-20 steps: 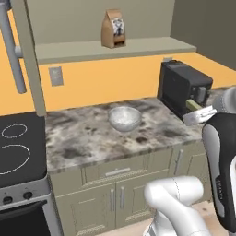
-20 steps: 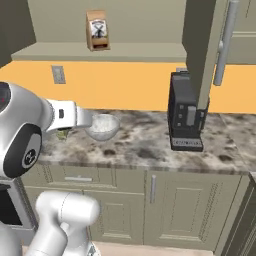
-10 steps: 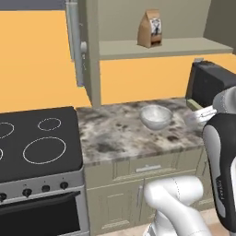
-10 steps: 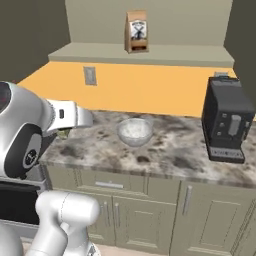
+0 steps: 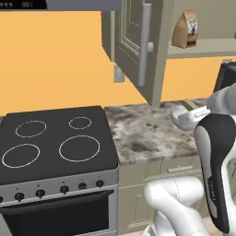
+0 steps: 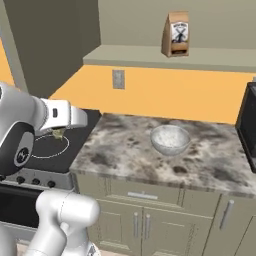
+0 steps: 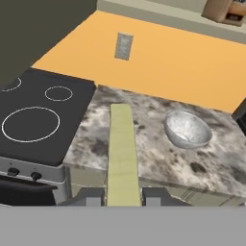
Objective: Pick the egg and butter from the fridge and place them by the bowl for mixing.
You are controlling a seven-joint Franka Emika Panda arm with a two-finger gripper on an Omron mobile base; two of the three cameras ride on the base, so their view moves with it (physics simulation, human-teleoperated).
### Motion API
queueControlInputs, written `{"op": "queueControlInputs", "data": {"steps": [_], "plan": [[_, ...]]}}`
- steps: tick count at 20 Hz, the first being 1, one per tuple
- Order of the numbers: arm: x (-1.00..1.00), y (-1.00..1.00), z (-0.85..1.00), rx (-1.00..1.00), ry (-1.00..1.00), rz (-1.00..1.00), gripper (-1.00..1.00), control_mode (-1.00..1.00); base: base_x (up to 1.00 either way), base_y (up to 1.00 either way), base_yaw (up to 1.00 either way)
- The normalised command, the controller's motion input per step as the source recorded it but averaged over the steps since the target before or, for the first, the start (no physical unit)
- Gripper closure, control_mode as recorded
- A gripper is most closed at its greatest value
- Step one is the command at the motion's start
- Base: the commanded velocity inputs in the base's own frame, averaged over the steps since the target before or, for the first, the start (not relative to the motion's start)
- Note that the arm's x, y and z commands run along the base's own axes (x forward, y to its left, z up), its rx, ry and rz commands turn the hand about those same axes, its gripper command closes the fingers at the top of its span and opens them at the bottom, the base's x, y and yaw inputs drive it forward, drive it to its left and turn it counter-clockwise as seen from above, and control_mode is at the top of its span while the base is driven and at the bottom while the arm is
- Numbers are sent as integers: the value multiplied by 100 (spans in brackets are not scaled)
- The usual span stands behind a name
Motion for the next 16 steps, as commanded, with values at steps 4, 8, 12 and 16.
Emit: {"op": "queueControlInputs", "data": {"steps": [4,8,12,16], "plan": [[0,0,0,0,0,0,100,100,-1,-58,0],[0,0,0,0,0,0,100,100,16,-32,2],[0,0,0,0,0,0,100,100,46,-1,0],[10,-2,-6,0,3,0,100,-100,26,0,0]]}}
